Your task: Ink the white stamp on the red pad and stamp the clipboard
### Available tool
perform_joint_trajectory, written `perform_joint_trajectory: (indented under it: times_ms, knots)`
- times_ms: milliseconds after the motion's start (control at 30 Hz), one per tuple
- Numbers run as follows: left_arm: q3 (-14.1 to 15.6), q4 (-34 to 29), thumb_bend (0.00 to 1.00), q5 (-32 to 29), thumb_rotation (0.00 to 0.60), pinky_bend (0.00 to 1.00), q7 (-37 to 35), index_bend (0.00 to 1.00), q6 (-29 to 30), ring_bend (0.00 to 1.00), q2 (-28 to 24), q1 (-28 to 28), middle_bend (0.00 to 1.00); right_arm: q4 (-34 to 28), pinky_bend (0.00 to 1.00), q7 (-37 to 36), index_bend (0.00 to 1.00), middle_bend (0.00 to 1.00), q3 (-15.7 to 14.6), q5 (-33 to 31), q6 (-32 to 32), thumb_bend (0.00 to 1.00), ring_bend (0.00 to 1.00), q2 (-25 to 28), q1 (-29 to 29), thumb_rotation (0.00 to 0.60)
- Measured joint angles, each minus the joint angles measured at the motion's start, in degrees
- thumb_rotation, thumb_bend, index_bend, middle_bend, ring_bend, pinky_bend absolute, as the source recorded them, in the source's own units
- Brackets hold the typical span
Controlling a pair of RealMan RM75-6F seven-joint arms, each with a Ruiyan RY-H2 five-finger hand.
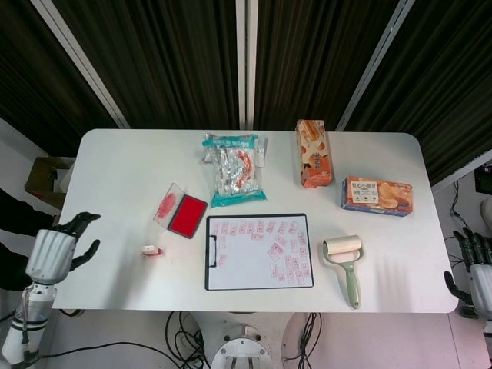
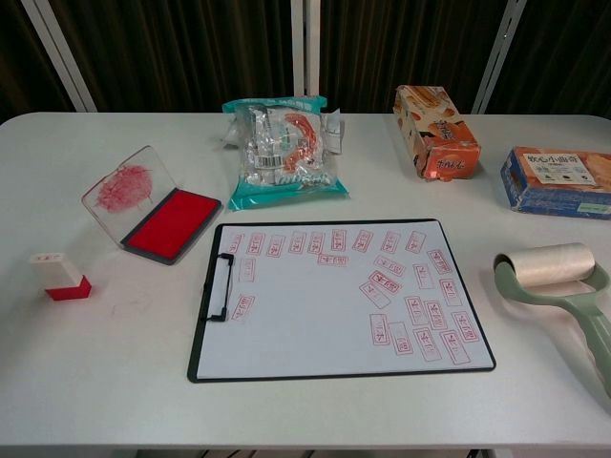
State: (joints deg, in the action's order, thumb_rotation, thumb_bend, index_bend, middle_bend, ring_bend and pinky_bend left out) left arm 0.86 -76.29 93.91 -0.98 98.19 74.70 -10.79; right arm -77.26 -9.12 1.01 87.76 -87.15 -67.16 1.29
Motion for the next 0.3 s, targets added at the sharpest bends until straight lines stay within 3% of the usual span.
perform_joint_trajectory:
  times_ms: [67,100,300]
  knots:
    - [0.1,-2.2,0.24,-0.7,0.221,0.20,-1.0,0.14,-0.5,0.10,-4.2,0.9,0.09,1.1,0.00,0.2,0.00,0.00,-0.1,1.3,-1.2,0.30,0.00,-0.4,0.0,0.600]
    - [0.3,-3.2,0.24,-1.0,0.189,0.20,-1.1,0.14,-1.2,0.10,-5.7,1.1,0.08,2.2,0.00,0.5,0.00,0.00,-0.1,2.3,-2.4,0.30,0.00,-0.8,0.0,0.600]
    - [1.7,-7.4,0.24,-2.9,0.184,0.20,1.7,0.13,-7.5,0.09,-9.6,2.3,0.08,4.6,0.00,2.0,0.00,0.00,0.1,6.1,-7.2,0.30,0.00,-3.1,-0.2,0.600]
